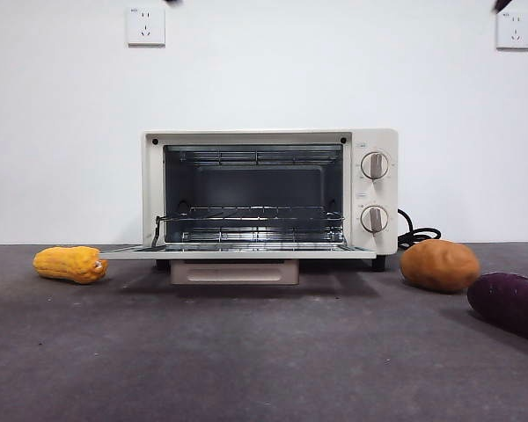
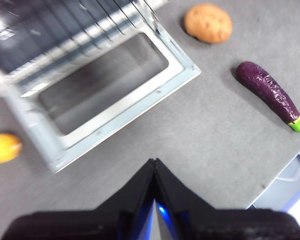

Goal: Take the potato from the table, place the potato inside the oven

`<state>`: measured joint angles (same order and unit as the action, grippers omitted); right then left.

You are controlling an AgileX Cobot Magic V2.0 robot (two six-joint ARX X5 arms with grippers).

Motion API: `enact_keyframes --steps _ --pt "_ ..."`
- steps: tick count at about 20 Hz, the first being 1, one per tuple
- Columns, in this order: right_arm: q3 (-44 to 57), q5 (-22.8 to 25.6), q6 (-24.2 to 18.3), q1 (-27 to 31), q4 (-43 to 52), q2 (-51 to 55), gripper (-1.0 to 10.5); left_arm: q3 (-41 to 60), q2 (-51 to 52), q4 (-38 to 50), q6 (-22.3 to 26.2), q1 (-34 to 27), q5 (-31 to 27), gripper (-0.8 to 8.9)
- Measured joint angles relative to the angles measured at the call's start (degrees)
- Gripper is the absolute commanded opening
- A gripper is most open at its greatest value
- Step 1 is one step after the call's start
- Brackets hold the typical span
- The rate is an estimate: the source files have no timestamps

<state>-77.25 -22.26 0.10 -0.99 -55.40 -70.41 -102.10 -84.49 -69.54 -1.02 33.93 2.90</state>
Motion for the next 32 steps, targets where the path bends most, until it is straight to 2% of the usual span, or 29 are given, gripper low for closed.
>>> enact_keyframes --steps 2,4,6,8,16,21,25,32 --pt "0.0 0.4 -1.6 -1.8 2.6 -3.3 5.4 0.0 3.4 -2.8 0.0 0.0 -3.7 -0.06" --pt "0.0 3.3 -2.9 -3.8 5.0 -6.4 5.4 0.0 5.7 -5.9 0.0 0.0 -6.8 -0.06" --pt "0.0 7.1 -4.5 -5.3 6.8 -9.0 5.5 0.0 7.8 -6.2 0.0 0.0 -7.3 -0.06" --pt "0.0 8.9 -5.7 -6.0 7.8 -11.9 5.5 0.0 10.2 -6.2 0.0 0.0 -7.3 -0.06" --pt "-0.1 10.5 -6.8 -6.1 16.0 -23.3 5.5 0.3 21.0 -6.2 -1.2 0.0 -7.3 -0.06" --pt "-0.1 11.8 -7.4 -6.3 20.0 -28.1 5.5 10.4 29.6 -6.2 -2.6 0.0 -7.3 -0.06" --pt "-0.1 13.1 -8.2 -7.3 22.3 -32.9 5.5 19.4 35.2 -6.3 -4.1 0.0 -12.1 -0.06" --pt "-0.1 14.8 -10.3 -8.4 23.7 -40.3 5.3 21.1 37.8 -6.3 -5.6 0.0 -12.9 -0.06"
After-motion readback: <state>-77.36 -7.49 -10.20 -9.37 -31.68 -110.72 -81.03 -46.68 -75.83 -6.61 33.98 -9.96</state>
